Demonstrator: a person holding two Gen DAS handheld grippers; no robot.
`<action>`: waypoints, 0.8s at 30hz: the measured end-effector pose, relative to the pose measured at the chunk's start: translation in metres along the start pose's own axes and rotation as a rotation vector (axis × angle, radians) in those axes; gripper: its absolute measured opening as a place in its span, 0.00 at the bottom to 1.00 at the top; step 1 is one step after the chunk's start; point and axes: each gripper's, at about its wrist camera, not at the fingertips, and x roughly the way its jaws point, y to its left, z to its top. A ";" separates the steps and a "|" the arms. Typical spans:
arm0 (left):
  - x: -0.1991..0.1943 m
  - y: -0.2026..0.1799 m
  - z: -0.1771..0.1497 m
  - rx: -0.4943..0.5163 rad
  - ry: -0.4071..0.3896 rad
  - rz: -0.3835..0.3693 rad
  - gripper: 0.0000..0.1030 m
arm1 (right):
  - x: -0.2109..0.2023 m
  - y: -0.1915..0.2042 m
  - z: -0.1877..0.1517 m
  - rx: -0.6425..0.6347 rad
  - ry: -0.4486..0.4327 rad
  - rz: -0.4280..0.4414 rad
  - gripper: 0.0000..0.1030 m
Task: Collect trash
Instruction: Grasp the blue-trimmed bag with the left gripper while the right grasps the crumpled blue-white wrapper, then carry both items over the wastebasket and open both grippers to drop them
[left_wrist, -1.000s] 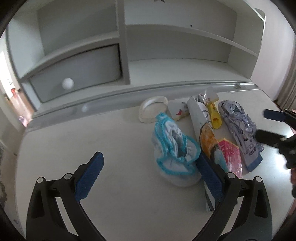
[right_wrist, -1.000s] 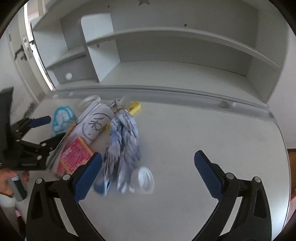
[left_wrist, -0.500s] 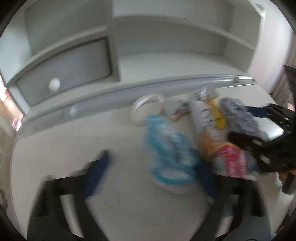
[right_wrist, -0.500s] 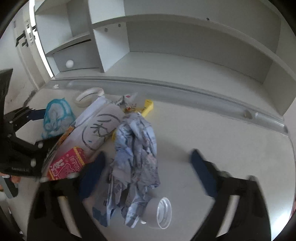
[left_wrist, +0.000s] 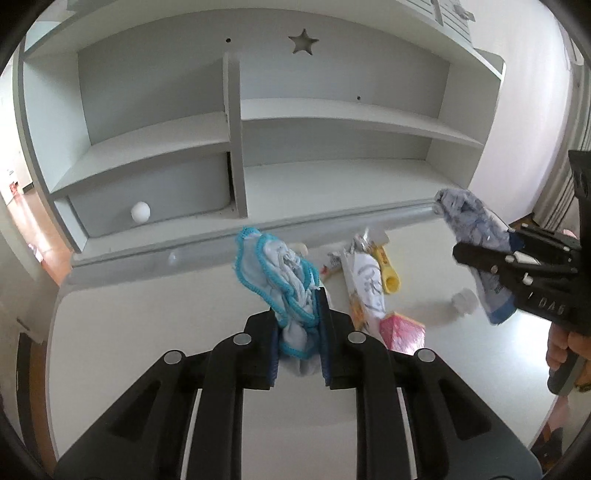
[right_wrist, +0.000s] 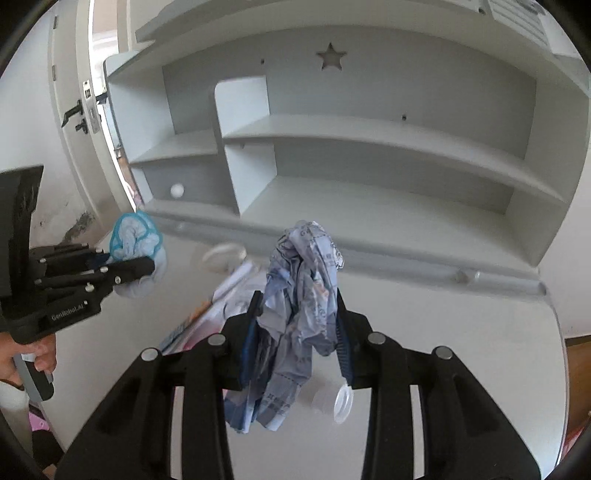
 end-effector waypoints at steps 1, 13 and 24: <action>0.000 -0.003 -0.003 0.003 0.009 0.004 0.16 | 0.001 -0.001 -0.007 0.010 0.018 0.013 0.34; -0.033 -0.082 -0.012 0.071 -0.005 -0.189 0.16 | -0.076 -0.036 -0.041 0.124 -0.054 0.063 0.34; -0.028 -0.368 -0.050 0.590 0.146 -0.744 0.16 | -0.245 -0.193 -0.191 0.466 -0.052 -0.253 0.35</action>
